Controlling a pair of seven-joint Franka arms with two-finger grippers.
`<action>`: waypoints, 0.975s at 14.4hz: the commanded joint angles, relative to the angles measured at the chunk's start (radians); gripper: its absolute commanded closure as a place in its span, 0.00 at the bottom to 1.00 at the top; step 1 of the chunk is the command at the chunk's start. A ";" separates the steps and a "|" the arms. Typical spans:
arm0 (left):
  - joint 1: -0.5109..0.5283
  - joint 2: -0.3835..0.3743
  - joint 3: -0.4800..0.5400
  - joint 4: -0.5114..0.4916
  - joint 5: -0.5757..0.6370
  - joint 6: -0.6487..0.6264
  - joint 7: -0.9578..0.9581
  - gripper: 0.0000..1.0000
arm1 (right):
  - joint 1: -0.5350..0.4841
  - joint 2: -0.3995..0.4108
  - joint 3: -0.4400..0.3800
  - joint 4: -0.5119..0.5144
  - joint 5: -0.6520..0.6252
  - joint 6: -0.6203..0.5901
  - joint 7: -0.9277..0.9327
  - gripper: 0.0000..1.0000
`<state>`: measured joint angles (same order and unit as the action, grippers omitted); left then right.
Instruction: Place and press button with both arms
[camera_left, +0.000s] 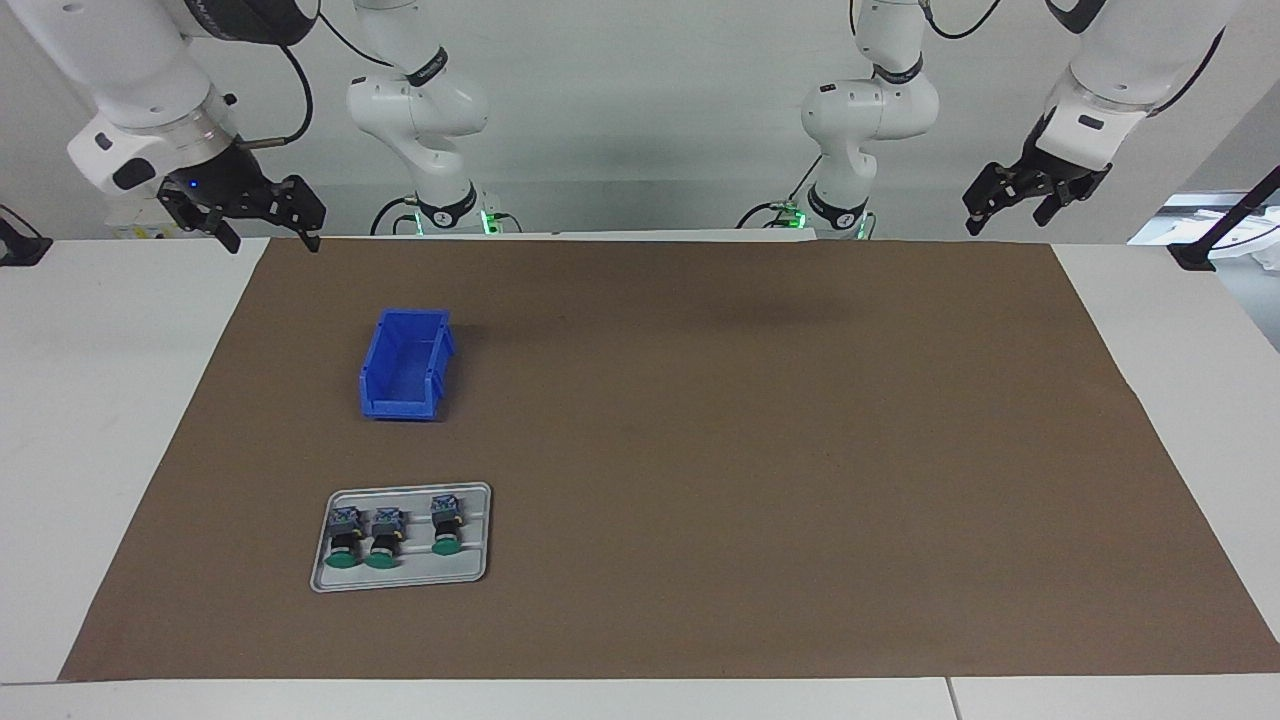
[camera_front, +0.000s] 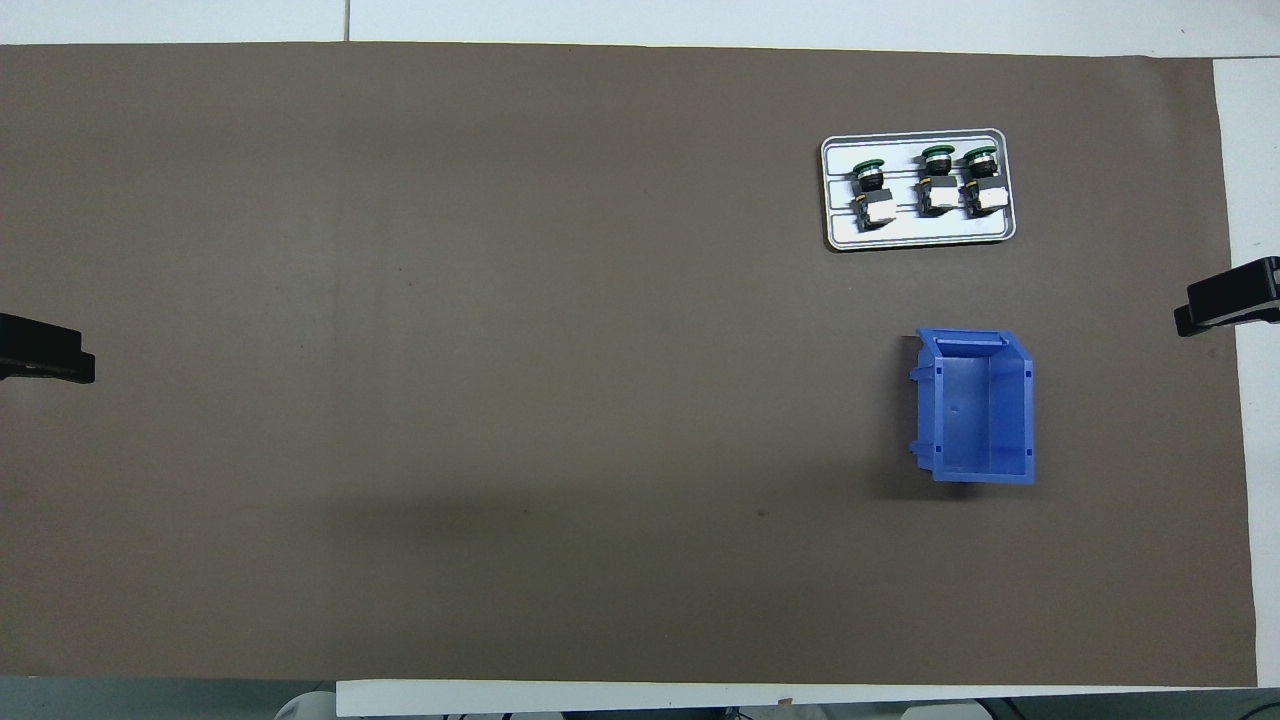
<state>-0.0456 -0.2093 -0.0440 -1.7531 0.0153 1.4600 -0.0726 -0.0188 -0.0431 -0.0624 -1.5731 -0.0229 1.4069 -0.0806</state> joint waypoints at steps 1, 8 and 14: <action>0.003 -0.018 -0.002 -0.008 0.015 0.003 0.034 0.00 | 0.007 -0.004 -0.004 -0.008 -0.006 0.014 0.015 0.00; -0.002 -0.021 -0.007 -0.008 0.014 0.002 -0.039 0.00 | -0.004 -0.014 -0.004 -0.024 0.006 0.004 0.015 0.00; -0.013 -0.024 -0.010 -0.009 0.014 -0.010 -0.122 0.00 | 0.112 0.073 0.006 -0.015 0.015 0.166 0.040 0.00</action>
<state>-0.0480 -0.2136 -0.0535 -1.7516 0.0153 1.4574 -0.1647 0.0292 -0.0259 -0.0595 -1.5841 -0.0153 1.4935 -0.0894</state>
